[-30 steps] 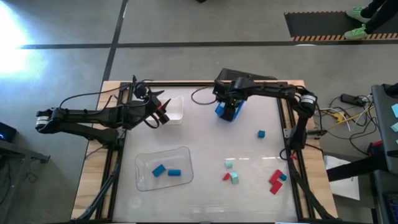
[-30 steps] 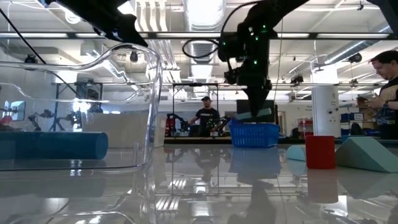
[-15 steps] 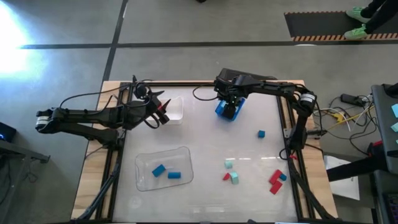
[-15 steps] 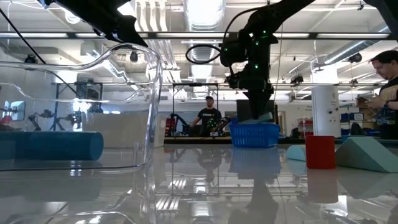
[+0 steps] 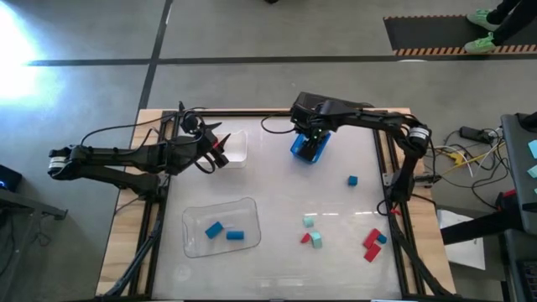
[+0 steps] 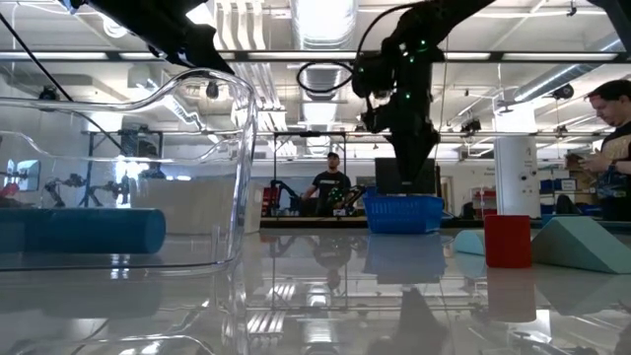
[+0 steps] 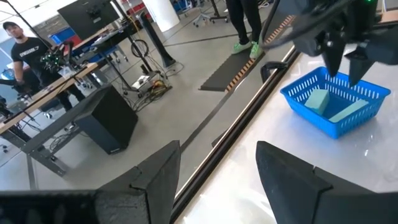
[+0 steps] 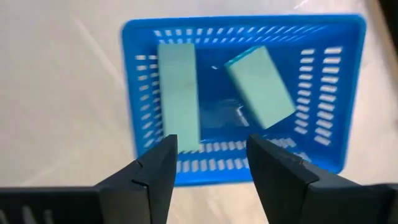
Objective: Sort & place blocks by color
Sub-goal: Put the blue block into the transparent bin
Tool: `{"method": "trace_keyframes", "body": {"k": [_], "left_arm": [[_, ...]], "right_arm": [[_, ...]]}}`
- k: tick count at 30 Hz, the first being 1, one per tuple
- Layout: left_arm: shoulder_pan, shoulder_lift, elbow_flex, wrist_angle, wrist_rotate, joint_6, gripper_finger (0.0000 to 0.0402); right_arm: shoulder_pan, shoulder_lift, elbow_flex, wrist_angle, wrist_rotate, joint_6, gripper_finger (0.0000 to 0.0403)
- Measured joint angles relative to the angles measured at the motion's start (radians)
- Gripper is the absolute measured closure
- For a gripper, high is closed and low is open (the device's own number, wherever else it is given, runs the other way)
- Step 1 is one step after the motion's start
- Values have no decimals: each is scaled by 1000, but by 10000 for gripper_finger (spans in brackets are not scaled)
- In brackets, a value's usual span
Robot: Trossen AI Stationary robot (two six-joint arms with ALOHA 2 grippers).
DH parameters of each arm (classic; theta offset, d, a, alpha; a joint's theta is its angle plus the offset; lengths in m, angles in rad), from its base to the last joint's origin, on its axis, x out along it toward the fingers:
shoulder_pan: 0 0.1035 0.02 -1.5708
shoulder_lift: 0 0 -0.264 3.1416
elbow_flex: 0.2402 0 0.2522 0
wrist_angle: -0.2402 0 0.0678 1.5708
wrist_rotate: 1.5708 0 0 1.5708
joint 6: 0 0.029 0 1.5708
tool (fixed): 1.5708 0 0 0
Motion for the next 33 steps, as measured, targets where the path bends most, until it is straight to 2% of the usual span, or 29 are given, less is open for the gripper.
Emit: {"method": "trace_keyframes", "body": {"k": [4,7,10,16,25,33], "left_arm": [[0,0,0,0,0,-1,207],[0,0,0,0,0,-2,207],[0,0,0,0,0,-5,207],[-1,0,0,-1,0,-7,207],[-1,0,0,-4,0,-16,207],[-1,0,-1,-6,0,-28,207]], "right_arm": [[28,-34,0,-26,-24,96,225],[58,-60,0,-49,-27,231,221],[85,-78,-2,-87,-56,354,209],[161,-102,-39,-151,-34,465,180],[247,-200,-249,-150,-31,682,153],[250,-336,-512,-140,14,914,153]]}}
